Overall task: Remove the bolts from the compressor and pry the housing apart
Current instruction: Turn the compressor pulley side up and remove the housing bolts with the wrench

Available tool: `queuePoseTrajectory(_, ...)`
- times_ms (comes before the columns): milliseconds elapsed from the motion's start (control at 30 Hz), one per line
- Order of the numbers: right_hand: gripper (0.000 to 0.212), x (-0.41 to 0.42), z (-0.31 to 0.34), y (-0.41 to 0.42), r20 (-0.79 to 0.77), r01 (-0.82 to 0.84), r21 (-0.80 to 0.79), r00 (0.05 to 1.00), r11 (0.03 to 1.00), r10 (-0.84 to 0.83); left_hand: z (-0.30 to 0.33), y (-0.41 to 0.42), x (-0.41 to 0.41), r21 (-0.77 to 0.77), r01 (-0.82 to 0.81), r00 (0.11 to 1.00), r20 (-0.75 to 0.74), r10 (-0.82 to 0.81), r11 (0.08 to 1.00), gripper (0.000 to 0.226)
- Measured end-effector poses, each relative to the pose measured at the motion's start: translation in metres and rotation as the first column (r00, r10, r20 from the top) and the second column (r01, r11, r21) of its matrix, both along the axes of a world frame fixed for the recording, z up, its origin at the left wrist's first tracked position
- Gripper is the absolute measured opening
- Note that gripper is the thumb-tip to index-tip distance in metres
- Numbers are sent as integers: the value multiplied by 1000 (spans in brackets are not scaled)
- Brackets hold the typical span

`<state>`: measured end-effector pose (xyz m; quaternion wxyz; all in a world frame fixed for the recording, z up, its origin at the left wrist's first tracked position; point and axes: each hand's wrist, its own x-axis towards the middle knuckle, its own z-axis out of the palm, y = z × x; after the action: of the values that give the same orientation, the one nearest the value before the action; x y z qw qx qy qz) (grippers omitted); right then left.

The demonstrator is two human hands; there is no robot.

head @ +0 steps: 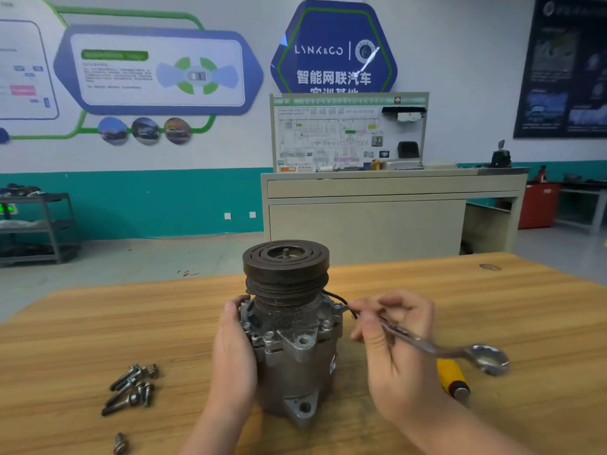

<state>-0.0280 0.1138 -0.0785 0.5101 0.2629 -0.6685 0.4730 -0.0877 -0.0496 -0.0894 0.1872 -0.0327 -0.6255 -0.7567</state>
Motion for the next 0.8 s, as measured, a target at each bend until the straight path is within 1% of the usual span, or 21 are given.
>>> queuePoseTrajectory(67,15,-1,1,-3,2,-67,-214,998,975,69,0,0,1,-2,-2,1000,6,2,1000,48)
queuePoseTrajectory(100,16,-3,5,-1,32,-112,-360,991,926,132,-1,-1,1,-5,-3,1000,3,3,1000,48)
queuePoseTrajectory(167,15,-16,16,6,99,-175,-647,946,742,310,-1,-1,0,-15,2,1000,-6,-3,1000,49)
queuePoseTrajectory(200,17,-25,22,12,142,-166,-734,911,658,387,-2,0,-1,-26,3,1000,-8,-3,1000,50)
queuePoseTrajectory(233,18,-36,28,17,192,-137,-783,874,606,446,-3,0,-1,-33,-2,1000,-10,1,999,51)
queuePoseTrajectory(300,17,-57,39,22,295,-79,-823,787,562,542,-3,0,-2,-34,-12,1000,-17,11,999,52)
queuePoseTrajectory(333,16,-67,42,22,346,-52,-833,728,551,592,-4,0,-3,-33,-11,1000,-23,10,999,51)
queuePoseTrajectory(367,18,-76,46,21,405,-25,-835,648,550,645,-5,0,-4,-29,-4,1000,-31,3,1000,49)
queuePoseTrajectory(400,21,-84,48,18,468,-7,-827,546,562,695,-5,0,-5,-27,2,999,-36,-3,1000,47)
queuePoseTrajectory(467,25,-95,53,14,588,-17,-778,330,628,738,-7,-1,-7,-27,6,999,-40,-7,1000,45)
queuePoseTrajectory(500,25,-99,55,13,633,-33,-750,255,661,731,-7,-1,-8,-24,7,999,-39,-8,1000,45)
queuePoseTrajectory(533,25,-101,57,14,655,-46,-735,213,677,725,-8,-2,-9,-25,9,999,-36,-10,1000,44)
queuePoseTrajectory(567,23,-101,60,17,649,-53,-741,201,670,734,-8,-2,-9,-28,12,999,-33,-13,1000,45)
queuePoseTrajectory(600,20,-99,62,20,612,-48,-771,221,635,759,-9,-2,-9,-25,18,999,-29,-19,1000,45)
queuePoseTrajectory(633,16,-96,63,23,556,-30,-811,270,584,786,-9,-3,-9,-13,30,999,-24,-30,999,45)
queuePoseTrajectory(667,12,-91,63,27,507,-7,-840,346,543,789,-9,-3,-10,2,40,999,-19,-40,999,45)
queuePoseTrajectory(700,9,-85,62,32,488,21,-844,444,536,751,-9,-2,-10,12,45,999,-14,-45,999,45)
queuePoseTrajectory(767,8,-72,57,39,520,100,-789,634,606,573,-9,-2,-10,24,47,999,-7,-47,999,44)
queuePoseTrajectory(800,9,-64,55,40,521,130,-761,705,635,481,-9,-2,-10,33,47,999,-3,-47,998,44)
